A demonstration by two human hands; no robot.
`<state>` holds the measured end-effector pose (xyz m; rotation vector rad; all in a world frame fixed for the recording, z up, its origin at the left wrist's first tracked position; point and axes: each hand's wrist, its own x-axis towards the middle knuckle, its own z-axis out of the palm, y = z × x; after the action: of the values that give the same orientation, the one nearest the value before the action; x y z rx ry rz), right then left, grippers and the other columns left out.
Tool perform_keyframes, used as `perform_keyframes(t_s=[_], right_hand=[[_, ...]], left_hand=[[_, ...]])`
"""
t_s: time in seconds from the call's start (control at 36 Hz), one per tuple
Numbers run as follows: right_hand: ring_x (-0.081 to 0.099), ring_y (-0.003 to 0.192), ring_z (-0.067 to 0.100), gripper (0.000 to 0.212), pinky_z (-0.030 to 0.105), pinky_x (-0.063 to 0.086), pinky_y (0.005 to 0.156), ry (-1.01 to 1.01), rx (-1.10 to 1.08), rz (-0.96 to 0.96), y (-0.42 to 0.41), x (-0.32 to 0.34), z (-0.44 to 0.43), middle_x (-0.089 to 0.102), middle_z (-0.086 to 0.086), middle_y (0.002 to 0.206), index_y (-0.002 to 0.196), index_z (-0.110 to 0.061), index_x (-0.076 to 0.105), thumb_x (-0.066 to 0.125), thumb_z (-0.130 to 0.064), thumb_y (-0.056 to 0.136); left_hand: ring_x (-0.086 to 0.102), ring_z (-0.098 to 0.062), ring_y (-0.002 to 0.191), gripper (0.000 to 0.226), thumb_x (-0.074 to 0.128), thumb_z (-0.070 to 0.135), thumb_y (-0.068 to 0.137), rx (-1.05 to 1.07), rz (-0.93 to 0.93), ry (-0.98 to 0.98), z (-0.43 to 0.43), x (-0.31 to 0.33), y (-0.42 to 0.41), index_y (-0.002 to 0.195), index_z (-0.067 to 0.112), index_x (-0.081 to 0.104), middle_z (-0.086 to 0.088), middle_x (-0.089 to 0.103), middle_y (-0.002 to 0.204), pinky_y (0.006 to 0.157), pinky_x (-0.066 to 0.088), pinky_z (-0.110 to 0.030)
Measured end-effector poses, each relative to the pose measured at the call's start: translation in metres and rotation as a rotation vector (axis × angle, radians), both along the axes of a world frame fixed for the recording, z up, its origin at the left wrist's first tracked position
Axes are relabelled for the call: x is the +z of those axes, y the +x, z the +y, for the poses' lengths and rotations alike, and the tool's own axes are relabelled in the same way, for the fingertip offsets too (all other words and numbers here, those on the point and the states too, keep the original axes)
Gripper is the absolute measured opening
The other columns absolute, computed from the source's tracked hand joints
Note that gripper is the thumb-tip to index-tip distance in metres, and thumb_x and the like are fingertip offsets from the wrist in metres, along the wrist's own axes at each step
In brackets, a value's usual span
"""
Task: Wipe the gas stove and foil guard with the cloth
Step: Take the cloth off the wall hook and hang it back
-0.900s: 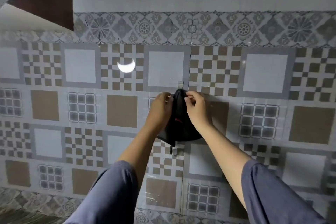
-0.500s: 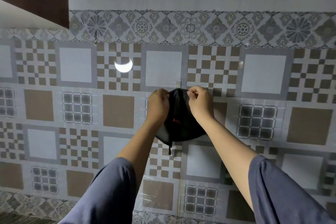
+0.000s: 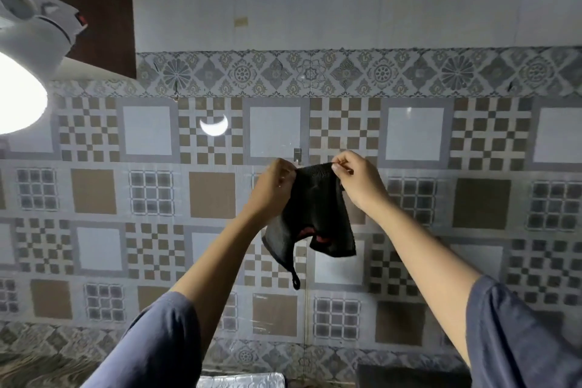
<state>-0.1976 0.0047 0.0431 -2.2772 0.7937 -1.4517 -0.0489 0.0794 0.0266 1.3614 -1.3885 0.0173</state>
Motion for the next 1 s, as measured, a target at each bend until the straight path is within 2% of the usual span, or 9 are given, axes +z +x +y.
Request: perform_keyframes(t_s=[0.11,0.25,0.33,0.39,0.5,0.67,0.75,0.81,1.0], right_hand=[[0.057,0.099,0.015,0.010,0.024,0.042,0.081,0.087,0.071,0.045,-0.028,-0.023,0.019,0.061,0.003,0.098,0.097,-0.008,0.059,0.050,-0.013,0.094],[0.054,0.096,0.012,0.008,0.025,0.043,0.084,0.131,0.123,0.091,-0.059,-0.052,0.040,0.060,0.000,0.094,0.092,-0.011,0.058,0.051,-0.011,0.094],[0.056,0.091,0.013,0.011,0.020,0.042,0.073,0.167,0.150,0.112,-0.074,-0.068,0.046,0.059,-0.005,0.085,0.090,-0.016,0.059,0.050,-0.011,0.094],[0.056,0.086,0.014,0.016,0.020,0.043,0.069,0.195,0.161,0.111,-0.083,-0.077,0.050,0.058,-0.007,0.080,0.086,-0.021,0.057,0.049,-0.011,0.094],[0.057,0.086,0.017,0.014,0.029,0.046,0.076,0.253,0.155,0.138,-0.100,-0.093,0.062,0.060,0.004,0.086,0.090,-0.019,0.058,0.047,-0.011,0.095],[0.058,0.090,0.020,0.012,0.026,0.048,0.074,0.400,0.204,0.111,-0.119,-0.111,0.080,0.061,0.006,0.088,0.094,-0.013,0.061,0.049,-0.011,0.095],[0.057,0.090,0.015,0.019,0.018,0.046,0.067,0.460,0.246,0.050,-0.129,-0.121,0.094,0.061,0.006,0.095,0.108,-0.005,0.060,0.049,-0.014,0.095],[0.059,0.089,0.011,0.020,0.017,0.046,0.069,0.445,0.257,-0.011,-0.135,-0.130,0.107,0.063,0.001,0.096,0.108,-0.008,0.061,0.049,-0.019,0.095],[0.061,0.091,0.011,0.013,0.017,0.047,0.076,0.361,0.246,-0.167,-0.146,-0.166,0.147,0.064,-0.004,0.095,0.099,-0.022,0.060,0.060,-0.030,0.088]], left_hand=[[0.058,-0.026,0.105,0.015,0.042,0.012,0.096,-0.129,-0.008,0.127,0.024,-0.028,-0.021,0.106,0.011,0.053,-0.009,0.059,0.106,0.084,0.050,-0.033],[0.058,-0.022,0.089,0.021,0.040,0.015,0.097,-0.206,-0.078,0.212,0.048,-0.065,-0.054,0.105,0.007,0.058,-0.007,0.061,0.094,0.079,0.046,-0.032],[0.060,-0.008,0.077,0.021,0.045,0.018,0.096,-0.301,-0.006,0.212,0.066,-0.082,-0.075,0.103,0.003,0.060,-0.002,0.062,0.083,0.067,0.046,-0.018],[0.059,-0.006,0.075,0.021,0.050,0.017,0.094,-0.343,0.030,0.190,0.075,-0.088,-0.087,0.103,0.002,0.061,-0.003,0.062,0.083,0.067,0.045,-0.017],[0.061,0.011,0.069,0.020,0.059,0.013,0.089,-0.419,0.017,0.208,0.092,-0.095,-0.108,0.104,0.001,0.064,0.006,0.064,0.083,0.066,0.049,-0.008],[0.064,0.005,0.069,0.022,0.063,0.006,0.085,-0.411,0.067,0.193,0.107,-0.099,-0.130,0.106,0.002,0.066,0.000,0.068,0.084,0.067,0.052,-0.012],[0.066,-0.003,0.076,0.022,0.063,0.006,0.084,-0.372,0.153,0.142,0.114,-0.101,-0.138,0.106,0.001,0.067,-0.007,0.070,0.089,0.072,0.055,-0.016],[0.067,-0.013,0.081,0.020,0.063,0.005,0.085,-0.371,0.238,0.131,0.119,-0.103,-0.142,0.104,0.000,0.067,-0.012,0.070,0.091,0.076,0.056,-0.021],[0.065,-0.014,0.076,0.019,0.062,0.005,0.085,-0.345,0.544,0.105,0.131,-0.108,-0.151,0.102,-0.003,0.066,-0.010,0.068,0.085,0.066,0.055,-0.014]])
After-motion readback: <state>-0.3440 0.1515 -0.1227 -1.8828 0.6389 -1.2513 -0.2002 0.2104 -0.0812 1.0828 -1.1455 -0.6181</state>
